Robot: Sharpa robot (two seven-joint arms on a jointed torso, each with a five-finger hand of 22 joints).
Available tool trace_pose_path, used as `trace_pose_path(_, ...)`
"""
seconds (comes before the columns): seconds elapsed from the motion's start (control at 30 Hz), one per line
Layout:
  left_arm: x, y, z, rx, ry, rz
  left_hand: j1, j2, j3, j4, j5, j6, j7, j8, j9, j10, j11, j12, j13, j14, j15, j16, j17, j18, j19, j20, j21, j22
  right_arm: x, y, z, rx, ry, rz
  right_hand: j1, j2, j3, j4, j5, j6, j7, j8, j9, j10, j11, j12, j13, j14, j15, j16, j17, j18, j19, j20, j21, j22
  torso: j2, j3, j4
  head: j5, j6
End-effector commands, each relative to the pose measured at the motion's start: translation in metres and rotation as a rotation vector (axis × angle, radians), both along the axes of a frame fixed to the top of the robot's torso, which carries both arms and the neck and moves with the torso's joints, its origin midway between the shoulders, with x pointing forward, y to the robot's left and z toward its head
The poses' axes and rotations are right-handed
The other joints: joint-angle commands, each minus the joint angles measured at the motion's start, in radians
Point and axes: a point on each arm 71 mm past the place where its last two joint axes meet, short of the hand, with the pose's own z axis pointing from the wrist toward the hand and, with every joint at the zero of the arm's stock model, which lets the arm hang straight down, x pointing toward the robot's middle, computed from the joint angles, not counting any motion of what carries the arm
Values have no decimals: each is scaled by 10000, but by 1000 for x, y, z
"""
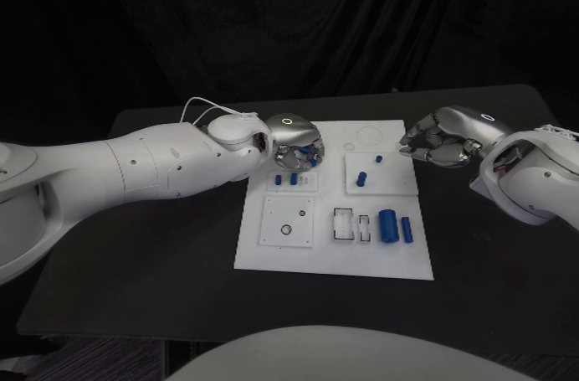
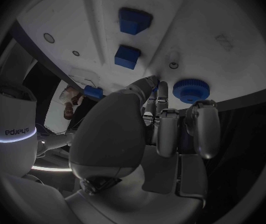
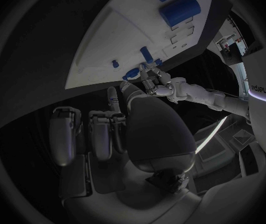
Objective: Assemble the parts on the task board
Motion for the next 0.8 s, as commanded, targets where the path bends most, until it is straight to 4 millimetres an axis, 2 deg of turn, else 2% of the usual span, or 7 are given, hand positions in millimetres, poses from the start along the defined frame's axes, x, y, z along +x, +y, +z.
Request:
trace_pose_path(0.03,-4,0,4,-414,-495,-321,19,49,-16,-82,85,95,0,60,35,94,11,-22,5,155,-53,35,261,-172,30,-63,45,1954,0,-2,0,-51,39,-96,-13,72,8,-43,36,68,31,-23,4,1043,22,26,2632,1030,49,29,2635,95,508,30,-26,2292,-3,-7,-2,43,-2)
trace_pose_path(0.33,-10,13,17,-746,-916,-293,25,44,-14,-102,99,127,-2,69,42,135,6,-12,16,155,-54,32,255,-167,17,-64,20,1946,1,-4,-1,-85,62,-142,-13,72,8,-43,36,68,31,-23,4,1043,22,26,2632,1030,49,29,2635,95,508,30,-26,2292,-11,-21,25,135,-2)
trace_pose_path(0.43,-13,16,19,-820,-986,-295,20,43,-15,-102,101,138,-2,73,44,140,6,-12,18,153,-53,30,251,-166,15,-65,18,1945,2,-4,-1,-97,72,-146,-15,72,9,-57,35,78,31,-26,2,1043,22,26,2632,1030,49,29,2635,96,505,29,-32,2290,-45,-18,65,95,-2)
trace_pose_path(0.67,-18,23,21,-881,-976,-272,11,46,-15,-100,101,155,-3,79,48,149,5,-14,21,150,-53,26,243,-163,6,-65,2,1940,2,-5,-2,-144,138,-193,-15,72,9,-59,35,76,31,-28,2,1043,22,26,2632,1030,49,29,2635,97,503,29,-36,2289,-69,-6,87,39,-2)
trace_pose_path(0.8,-19,29,21,-814,-887,-177,7,46,-16,-100,98,160,-3,79,49,152,3,-15,23,144,-52,18,227,-157,-8,-64,-22,1933,2,-6,-2,-174,178,-223,-16,72,9,-61,35,74,31,-31,1,1043,22,26,2632,1030,49,29,2635,98,501,29,-40,2287,-83,-7,74,53,-2)
